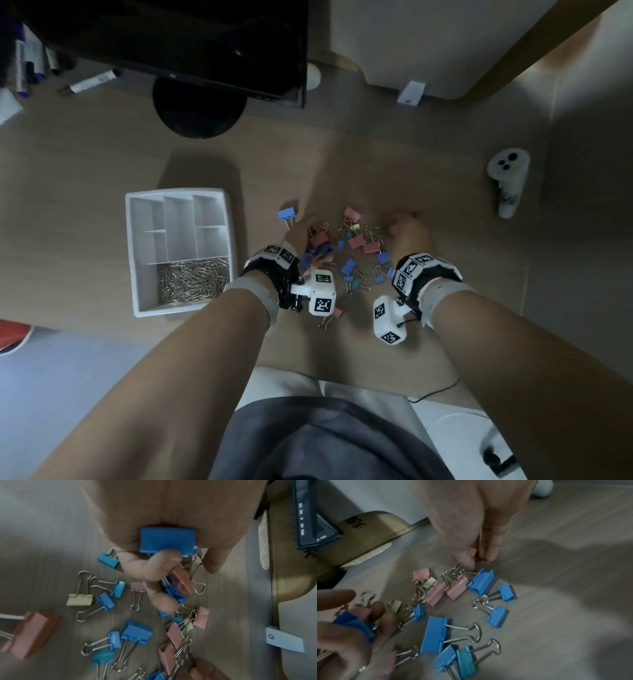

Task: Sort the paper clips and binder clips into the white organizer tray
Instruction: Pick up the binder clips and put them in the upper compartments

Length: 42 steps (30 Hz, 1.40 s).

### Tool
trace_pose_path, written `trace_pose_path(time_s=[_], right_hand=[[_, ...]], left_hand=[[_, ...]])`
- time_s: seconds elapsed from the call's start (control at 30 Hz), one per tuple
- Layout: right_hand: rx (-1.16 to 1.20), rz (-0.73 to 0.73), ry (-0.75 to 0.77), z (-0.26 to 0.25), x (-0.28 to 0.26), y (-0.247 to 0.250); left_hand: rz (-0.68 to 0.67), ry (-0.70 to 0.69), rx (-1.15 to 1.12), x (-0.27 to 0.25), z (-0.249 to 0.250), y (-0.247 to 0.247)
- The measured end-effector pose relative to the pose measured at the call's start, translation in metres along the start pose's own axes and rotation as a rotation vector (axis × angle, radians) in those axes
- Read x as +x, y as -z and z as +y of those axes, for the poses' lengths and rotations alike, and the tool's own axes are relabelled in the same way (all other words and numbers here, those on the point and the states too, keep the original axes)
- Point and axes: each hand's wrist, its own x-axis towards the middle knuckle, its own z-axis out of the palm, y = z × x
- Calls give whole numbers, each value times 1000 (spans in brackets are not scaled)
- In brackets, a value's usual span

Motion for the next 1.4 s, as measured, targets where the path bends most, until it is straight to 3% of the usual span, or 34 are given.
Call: trace_pose_path(time_s=[0.17, 0.3, 0.43, 0.53, 0.67, 0.8, 0.9, 1.0, 1.1, 1.3, 1.4], right_hand=[[97, 9, -13, -4, 9, 10], [210, 14, 19, -20, 2, 17], [575, -274, 93, -59, -15, 27], [534, -321, 258, -82, -23, 36], [442, -338, 376, -95, -32, 43], [509, -118, 235, -80, -22, 33], [403, -110, 114, -59, -5, 17], [230, -146, 155, -50, 2, -1], [68, -72, 156, -58, 0, -12], [-42, -77, 110, -74, 2, -18], [-125, -65, 164, -80, 4, -11]], left_hand=[[-58, -5, 18, -6, 8, 0], [-19, -43, -54, -8, 9, 4], [-146, -63, -119, -17, 6, 1], [-229, -101, -185, -31, 6, -4], [-114, -196, -31, -30, 2, 3], [13, -204, -32, -21, -2, 14], [39, -201, -63, -18, -2, 22], [63, -183, 18, -23, 3, 28], [79, -186, -11, -23, 9, 35], [72, -189, -11, -15, 16, 42], [79, -192, -18, -16, 23, 38]])
